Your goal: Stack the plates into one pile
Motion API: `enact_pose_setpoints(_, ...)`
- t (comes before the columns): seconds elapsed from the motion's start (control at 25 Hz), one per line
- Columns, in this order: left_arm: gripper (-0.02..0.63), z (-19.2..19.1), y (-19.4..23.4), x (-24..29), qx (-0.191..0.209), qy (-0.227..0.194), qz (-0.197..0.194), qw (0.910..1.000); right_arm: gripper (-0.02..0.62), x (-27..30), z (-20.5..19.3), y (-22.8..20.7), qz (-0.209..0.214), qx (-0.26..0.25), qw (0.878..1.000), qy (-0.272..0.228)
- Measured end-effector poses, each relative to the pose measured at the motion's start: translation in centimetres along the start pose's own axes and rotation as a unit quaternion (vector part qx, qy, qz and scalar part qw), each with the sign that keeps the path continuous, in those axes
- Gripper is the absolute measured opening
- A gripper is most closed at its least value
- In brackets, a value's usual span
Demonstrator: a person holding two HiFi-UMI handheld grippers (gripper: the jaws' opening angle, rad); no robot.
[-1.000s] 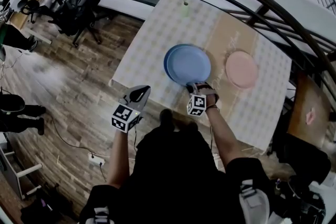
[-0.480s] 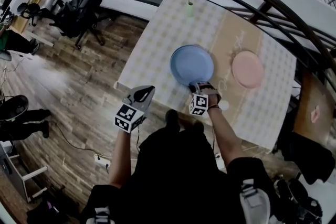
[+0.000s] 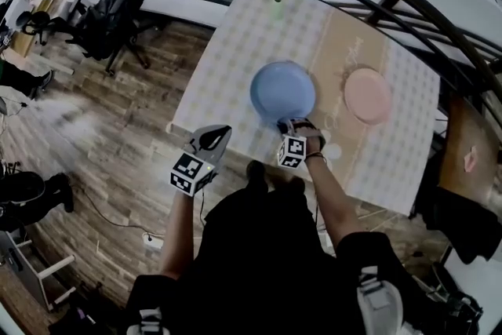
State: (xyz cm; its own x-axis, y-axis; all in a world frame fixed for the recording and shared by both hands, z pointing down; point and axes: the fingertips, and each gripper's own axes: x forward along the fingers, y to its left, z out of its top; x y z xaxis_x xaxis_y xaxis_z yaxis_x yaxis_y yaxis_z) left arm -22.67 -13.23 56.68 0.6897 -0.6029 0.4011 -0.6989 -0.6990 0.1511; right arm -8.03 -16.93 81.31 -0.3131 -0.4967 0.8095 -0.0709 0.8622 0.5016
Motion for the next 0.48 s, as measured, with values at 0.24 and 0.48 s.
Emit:
enact_pose_setpoints(0.24,0.0,0.2,-0.5,0.8,0.002,0.001,-0.018,0.9998,0.078,-0.4,-0.4,-0.2,0.008,0.022,1.0,0.009)
enact_pose_setpoints(0.48,0.0,0.3,-0.2,1.3,0.004,0.0,-0.03,0.9996,0.095,-1.1,-1.5,0.3,0.019,0.048,0.999,0.016)
